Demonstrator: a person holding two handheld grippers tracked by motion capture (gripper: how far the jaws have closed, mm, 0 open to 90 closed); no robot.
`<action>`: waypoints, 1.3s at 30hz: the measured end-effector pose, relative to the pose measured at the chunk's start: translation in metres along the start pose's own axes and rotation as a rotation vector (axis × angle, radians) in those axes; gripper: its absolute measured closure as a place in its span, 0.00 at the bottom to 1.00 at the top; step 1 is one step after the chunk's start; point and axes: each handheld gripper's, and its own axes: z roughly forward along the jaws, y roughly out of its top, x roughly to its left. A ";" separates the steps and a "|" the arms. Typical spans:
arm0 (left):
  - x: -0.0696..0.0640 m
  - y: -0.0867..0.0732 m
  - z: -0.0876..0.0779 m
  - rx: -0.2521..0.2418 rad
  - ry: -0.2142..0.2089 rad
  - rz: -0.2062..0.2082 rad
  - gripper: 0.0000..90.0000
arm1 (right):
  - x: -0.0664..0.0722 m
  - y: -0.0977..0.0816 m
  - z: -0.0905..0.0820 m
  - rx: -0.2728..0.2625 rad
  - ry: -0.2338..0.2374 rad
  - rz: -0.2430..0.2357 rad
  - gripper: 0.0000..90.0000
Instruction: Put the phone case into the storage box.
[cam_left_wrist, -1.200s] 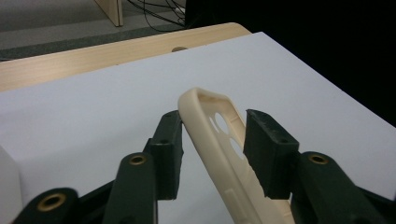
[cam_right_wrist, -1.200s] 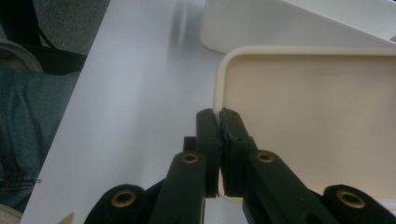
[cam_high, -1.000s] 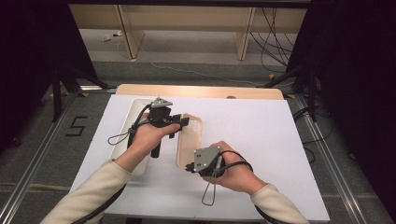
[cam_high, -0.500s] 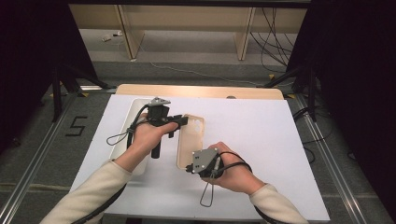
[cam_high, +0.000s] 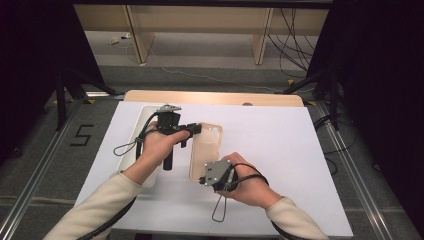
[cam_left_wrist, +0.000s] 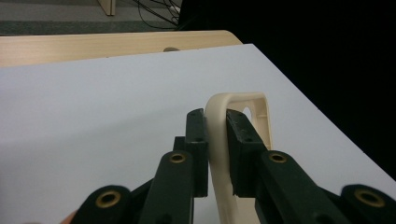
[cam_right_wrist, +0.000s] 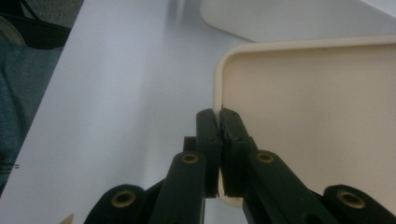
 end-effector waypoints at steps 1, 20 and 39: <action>-0.001 0.000 0.000 -0.002 -0.004 0.002 0.90 | -0.001 0.000 0.001 -0.005 0.002 -0.003 0.98; -0.003 0.002 -0.006 -0.086 -0.021 0.102 0.91 | -0.005 -0.008 -0.004 -0.063 -0.088 0.123 0.70; 0.008 0.001 -0.022 -0.173 -0.009 0.199 0.91 | -0.016 -0.032 -0.032 -0.332 -0.231 0.382 0.32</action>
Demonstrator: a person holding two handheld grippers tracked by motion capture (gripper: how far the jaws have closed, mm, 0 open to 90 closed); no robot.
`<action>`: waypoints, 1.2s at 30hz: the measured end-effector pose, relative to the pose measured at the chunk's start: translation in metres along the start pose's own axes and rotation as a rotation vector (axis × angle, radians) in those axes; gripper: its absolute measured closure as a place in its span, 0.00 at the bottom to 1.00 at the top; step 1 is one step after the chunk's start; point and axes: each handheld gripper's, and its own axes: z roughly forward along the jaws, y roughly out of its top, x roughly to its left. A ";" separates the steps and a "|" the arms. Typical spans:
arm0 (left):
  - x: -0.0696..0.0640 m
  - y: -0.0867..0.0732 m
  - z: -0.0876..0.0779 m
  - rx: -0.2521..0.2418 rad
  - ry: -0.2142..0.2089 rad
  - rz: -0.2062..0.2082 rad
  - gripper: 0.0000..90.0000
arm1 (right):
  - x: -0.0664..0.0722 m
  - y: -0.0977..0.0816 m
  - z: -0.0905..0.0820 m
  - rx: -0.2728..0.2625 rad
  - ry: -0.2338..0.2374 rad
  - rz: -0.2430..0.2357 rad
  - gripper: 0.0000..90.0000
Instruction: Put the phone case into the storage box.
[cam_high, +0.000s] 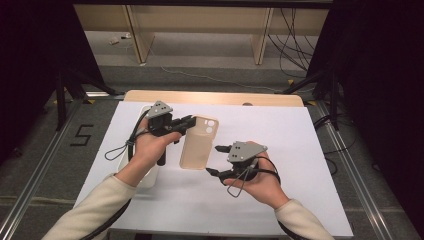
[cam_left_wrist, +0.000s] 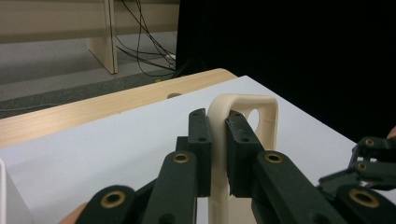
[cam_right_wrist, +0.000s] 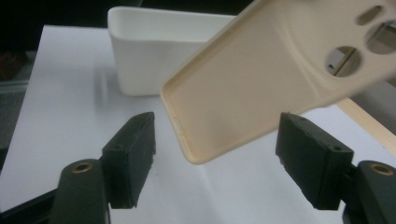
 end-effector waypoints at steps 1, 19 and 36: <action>0.001 0.000 -0.001 -0.003 -0.002 0.001 0.91 | -0.001 -0.001 -0.002 -0.006 -0.006 0.014 0.31; 0.009 0.000 -0.012 -0.035 -0.003 0.007 0.91 | -0.010 -0.014 -0.020 -0.100 -0.068 0.126 0.24; 0.012 0.005 -0.020 -0.050 0.001 0.016 0.91 | -0.018 -0.029 -0.048 -0.153 -0.109 0.191 0.17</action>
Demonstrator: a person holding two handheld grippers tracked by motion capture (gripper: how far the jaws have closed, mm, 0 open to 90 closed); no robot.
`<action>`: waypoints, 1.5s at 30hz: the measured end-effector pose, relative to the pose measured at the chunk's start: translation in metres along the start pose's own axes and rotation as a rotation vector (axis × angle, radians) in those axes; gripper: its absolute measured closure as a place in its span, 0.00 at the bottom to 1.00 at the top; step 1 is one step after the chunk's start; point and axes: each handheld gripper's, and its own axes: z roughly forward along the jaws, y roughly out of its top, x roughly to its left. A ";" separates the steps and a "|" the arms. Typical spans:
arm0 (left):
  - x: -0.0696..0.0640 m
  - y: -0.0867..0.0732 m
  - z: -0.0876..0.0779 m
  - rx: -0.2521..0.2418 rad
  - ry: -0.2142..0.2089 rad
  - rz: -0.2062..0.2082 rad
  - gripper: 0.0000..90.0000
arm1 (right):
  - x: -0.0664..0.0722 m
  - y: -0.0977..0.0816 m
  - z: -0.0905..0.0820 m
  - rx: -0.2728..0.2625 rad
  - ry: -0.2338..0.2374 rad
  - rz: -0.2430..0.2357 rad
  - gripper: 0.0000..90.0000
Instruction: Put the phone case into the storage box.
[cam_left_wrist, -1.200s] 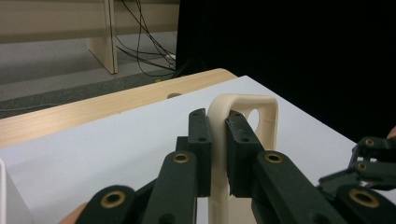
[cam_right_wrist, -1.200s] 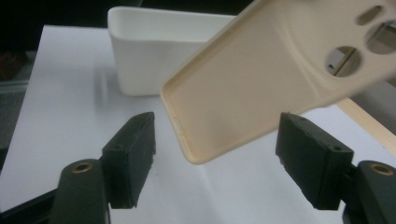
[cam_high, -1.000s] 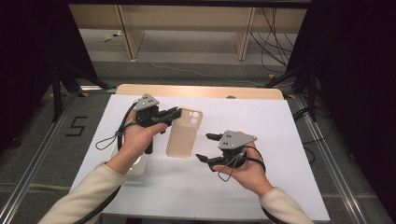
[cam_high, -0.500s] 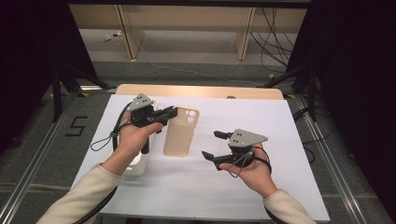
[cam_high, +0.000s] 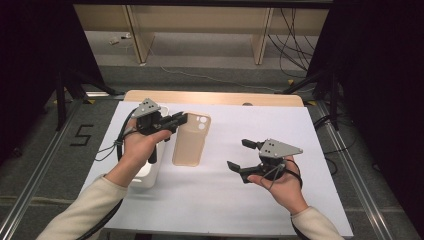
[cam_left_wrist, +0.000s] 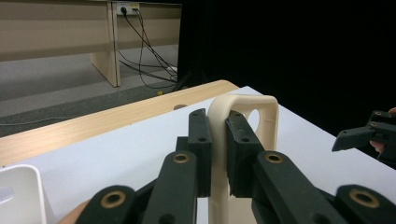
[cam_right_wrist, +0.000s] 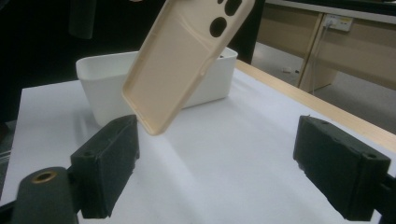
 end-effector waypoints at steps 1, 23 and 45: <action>0.000 0.000 0.000 -0.001 -0.001 0.001 0.91 | 0.000 -0.001 -0.002 -0.007 -0.010 0.003 0.17; 0.006 0.005 -0.008 -0.036 0.012 0.009 0.91 | -0.004 -0.011 -0.026 -0.037 -0.039 0.027 0.16; 0.012 0.009 -0.014 -0.061 0.018 0.039 0.91 | -0.008 -0.021 -0.038 -0.017 -0.065 0.045 0.16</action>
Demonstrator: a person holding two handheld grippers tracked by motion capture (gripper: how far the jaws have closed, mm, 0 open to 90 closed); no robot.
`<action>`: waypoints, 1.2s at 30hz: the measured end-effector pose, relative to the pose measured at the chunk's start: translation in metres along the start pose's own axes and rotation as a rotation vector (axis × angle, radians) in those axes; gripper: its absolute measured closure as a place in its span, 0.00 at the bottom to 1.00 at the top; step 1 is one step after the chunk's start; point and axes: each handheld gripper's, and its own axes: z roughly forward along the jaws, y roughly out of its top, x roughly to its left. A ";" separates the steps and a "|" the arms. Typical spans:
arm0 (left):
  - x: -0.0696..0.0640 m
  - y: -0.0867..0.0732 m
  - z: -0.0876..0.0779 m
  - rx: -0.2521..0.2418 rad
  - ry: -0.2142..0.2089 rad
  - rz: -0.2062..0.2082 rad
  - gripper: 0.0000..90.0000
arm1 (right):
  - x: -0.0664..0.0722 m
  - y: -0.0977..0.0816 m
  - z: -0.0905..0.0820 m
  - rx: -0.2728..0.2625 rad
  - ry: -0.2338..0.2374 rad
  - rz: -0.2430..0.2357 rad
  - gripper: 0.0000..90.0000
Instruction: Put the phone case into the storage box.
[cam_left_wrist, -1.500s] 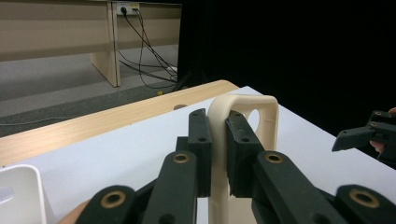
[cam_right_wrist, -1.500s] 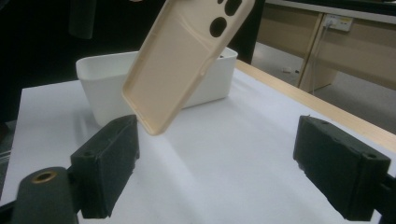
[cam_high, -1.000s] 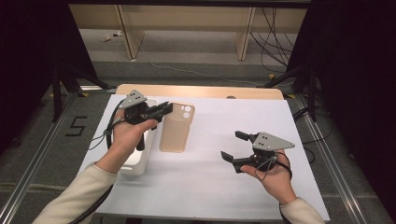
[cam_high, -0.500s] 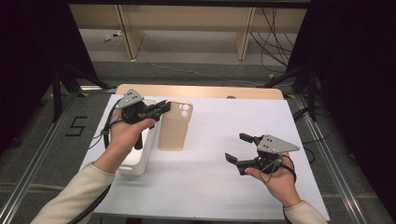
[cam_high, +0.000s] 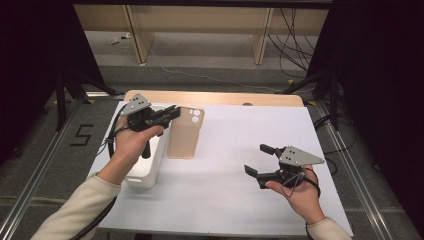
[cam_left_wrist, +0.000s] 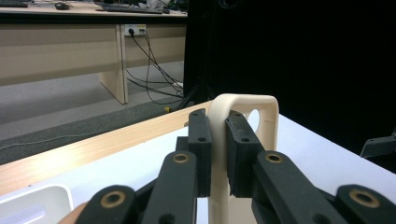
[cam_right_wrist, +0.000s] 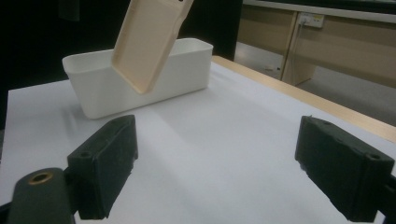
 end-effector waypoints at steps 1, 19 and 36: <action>0.001 0.000 -0.001 -0.001 0.000 0.001 0.91 | 0.000 -0.001 0.000 -0.004 -0.004 -0.002 0.16; 0.006 0.004 -0.006 -0.022 0.012 0.019 0.91 | -0.001 -0.004 -0.002 0.003 -0.003 0.010 0.16; 0.010 0.010 -0.011 -0.041 0.024 0.041 0.91 | -0.002 -0.008 -0.005 0.002 -0.010 0.011 0.16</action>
